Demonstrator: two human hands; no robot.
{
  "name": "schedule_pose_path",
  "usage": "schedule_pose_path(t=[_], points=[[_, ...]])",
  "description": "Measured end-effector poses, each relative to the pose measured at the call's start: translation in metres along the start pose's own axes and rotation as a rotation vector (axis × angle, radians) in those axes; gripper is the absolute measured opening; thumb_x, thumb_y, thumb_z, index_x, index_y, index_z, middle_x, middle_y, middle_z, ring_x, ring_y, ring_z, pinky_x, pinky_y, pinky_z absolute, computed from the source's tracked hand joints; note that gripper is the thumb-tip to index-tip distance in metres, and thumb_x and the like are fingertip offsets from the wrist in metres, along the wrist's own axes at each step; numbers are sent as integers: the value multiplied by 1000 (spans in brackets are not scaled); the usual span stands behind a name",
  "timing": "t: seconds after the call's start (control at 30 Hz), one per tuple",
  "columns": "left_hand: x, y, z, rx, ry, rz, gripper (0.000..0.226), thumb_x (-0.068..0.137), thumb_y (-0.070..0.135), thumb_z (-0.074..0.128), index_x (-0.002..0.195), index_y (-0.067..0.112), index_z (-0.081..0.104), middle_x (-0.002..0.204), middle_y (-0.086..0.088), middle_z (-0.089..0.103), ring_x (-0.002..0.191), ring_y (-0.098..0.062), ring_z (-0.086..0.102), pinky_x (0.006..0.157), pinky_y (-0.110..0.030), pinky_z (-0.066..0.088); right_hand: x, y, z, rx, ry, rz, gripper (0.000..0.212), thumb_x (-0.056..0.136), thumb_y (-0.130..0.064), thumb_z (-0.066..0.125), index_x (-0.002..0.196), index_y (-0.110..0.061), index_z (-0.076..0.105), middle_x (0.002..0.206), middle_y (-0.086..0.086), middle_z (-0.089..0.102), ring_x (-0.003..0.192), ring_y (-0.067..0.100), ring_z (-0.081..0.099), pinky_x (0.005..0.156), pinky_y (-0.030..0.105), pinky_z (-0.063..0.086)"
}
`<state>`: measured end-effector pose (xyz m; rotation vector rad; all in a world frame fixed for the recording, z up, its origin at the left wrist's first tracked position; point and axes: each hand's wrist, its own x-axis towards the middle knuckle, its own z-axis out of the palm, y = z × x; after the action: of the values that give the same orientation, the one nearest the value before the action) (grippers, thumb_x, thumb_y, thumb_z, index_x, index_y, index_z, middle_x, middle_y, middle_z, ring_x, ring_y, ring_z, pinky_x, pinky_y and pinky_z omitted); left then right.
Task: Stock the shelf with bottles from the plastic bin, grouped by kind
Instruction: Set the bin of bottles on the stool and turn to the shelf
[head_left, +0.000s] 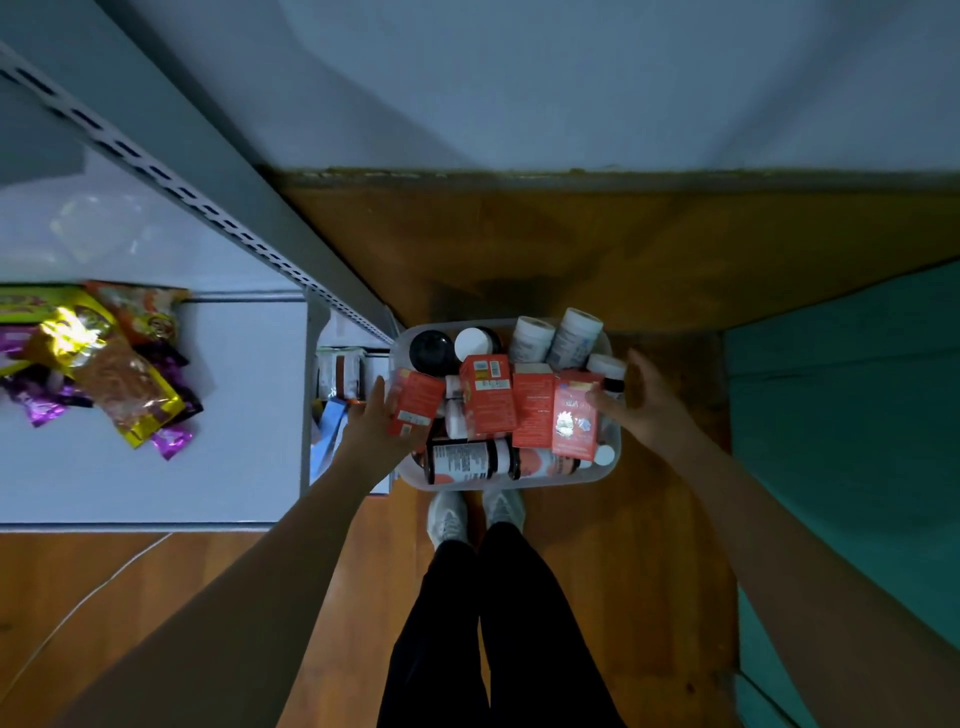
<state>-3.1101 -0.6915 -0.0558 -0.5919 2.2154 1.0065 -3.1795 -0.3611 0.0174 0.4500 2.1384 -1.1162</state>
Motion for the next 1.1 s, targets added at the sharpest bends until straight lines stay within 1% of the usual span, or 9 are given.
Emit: schedule_pose_path(t=[0.1,0.2,0.33,0.43,0.57,0.8,0.9,1.0,1.1], points=[[-22,17,-13,-36,40,-50,95,76,53,73,151,18,27,143,-15,47,131,-35,47,106,-52,42,-8,-3,-2,-112,116,-179,68,87,-42,71,144,-21,42,147,3,47,135,22,44,110,46,39],[-28,14,-20,-108,45,-77,81,77,53,76,140,17,40,130,-8,57,119,-28,56,98,-47,50,-10,-11,12,-216,79,-377,60,86,-51,69,137,-28,49,138,-5,55,125,9,51,104,43,46],[-28,10,-14,-203,39,-54,77,75,53,74,133,11,47,115,-3,65,106,-21,63,93,-45,54,2,-27,41,-497,-18,-485,84,84,-52,70,151,-23,30,154,2,36,139,20,37,112,47,36],[-26,11,-7,-196,44,-47,47,80,41,74,116,19,54,95,3,66,92,-20,65,82,-37,53,17,-36,61,-767,-147,-542,109,77,-63,70,157,-24,7,164,6,13,149,26,16,119,51,25],[-9,-8,6,-196,71,-58,55,63,53,66,108,22,60,89,1,72,85,-21,70,79,-44,58,34,-38,79,-995,-213,-611,119,74,-58,73,158,-19,-2,163,9,9,149,28,13,118,49,27],[-3,-14,11,-115,125,-111,61,61,63,62,103,18,63,99,-7,67,82,-22,66,75,-38,57,39,-45,87,-943,-220,-636,114,67,-51,81,153,-16,15,148,7,31,133,26,39,103,44,44],[-13,-11,7,-107,142,-136,34,70,43,72,88,16,62,93,-13,66,76,-25,64,67,-31,51,34,-47,86,-932,-209,-668,112,66,-53,80,151,-17,18,145,5,34,129,24,43,100,43,46],[-36,-4,-2,-197,235,-114,31,68,34,76,86,11,68,84,-8,70,77,-23,66,72,-37,57,21,-56,84,-861,-202,-666,111,65,-54,81,150,-18,18,144,4,33,127,25,45,97,45,48],[-67,-1,-13,-298,322,-96,26,71,27,81,90,13,70,84,-3,72,71,-11,67,66,-28,56,-1,-70,82,-759,-211,-653,111,67,-55,82,149,-21,16,145,2,30,132,23,39,101,46,46]])
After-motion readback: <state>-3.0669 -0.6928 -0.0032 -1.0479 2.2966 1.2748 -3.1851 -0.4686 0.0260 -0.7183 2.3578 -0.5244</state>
